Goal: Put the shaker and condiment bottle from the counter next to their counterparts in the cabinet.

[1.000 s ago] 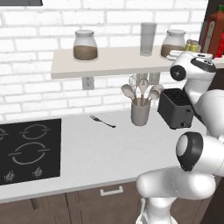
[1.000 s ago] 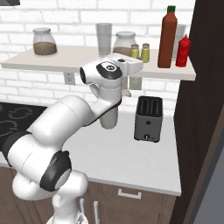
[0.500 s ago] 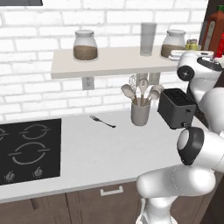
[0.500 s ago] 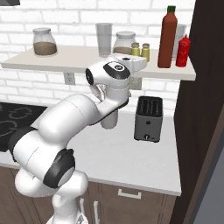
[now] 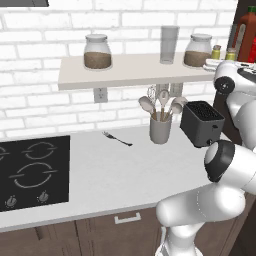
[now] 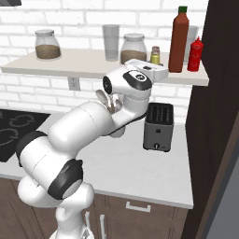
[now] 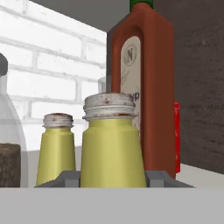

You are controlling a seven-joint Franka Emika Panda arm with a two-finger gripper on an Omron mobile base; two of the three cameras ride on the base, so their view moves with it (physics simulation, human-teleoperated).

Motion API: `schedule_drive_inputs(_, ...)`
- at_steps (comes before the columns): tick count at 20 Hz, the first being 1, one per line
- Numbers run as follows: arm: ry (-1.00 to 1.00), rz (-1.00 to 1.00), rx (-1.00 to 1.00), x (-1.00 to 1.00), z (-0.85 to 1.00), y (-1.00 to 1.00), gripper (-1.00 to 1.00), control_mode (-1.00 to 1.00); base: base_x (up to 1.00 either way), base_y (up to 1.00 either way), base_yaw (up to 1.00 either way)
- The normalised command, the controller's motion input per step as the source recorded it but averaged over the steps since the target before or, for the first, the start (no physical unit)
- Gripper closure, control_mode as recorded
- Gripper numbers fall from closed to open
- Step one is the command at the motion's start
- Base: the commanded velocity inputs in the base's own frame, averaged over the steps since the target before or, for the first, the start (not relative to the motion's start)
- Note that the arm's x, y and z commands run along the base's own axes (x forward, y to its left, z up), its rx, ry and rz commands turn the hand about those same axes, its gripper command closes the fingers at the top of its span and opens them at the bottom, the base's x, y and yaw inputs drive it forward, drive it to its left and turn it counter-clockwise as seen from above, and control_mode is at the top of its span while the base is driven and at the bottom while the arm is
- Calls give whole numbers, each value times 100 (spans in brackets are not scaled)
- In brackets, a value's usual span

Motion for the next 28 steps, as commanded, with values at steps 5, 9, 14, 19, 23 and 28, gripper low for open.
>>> schedule_drive_inputs(5,0,-21,5,1,-35,11,100,-100,0,0,0)
schedule_drive_inputs(9,0,-13,2,19,-26,52,100,-100,0,0,0)
schedule_drive_inputs(14,0,-10,3,28,-3,37,100,-100,0,0,0)
schedule_drive_inputs(19,0,-3,5,55,0,3,100,-100,0,0,0)
schedule_drive_inputs(23,0,0,8,69,0,0,100,-100,0,0,0)
schedule_drive_inputs(28,0,0,9,52,0,2,100,-100,0,0,0)
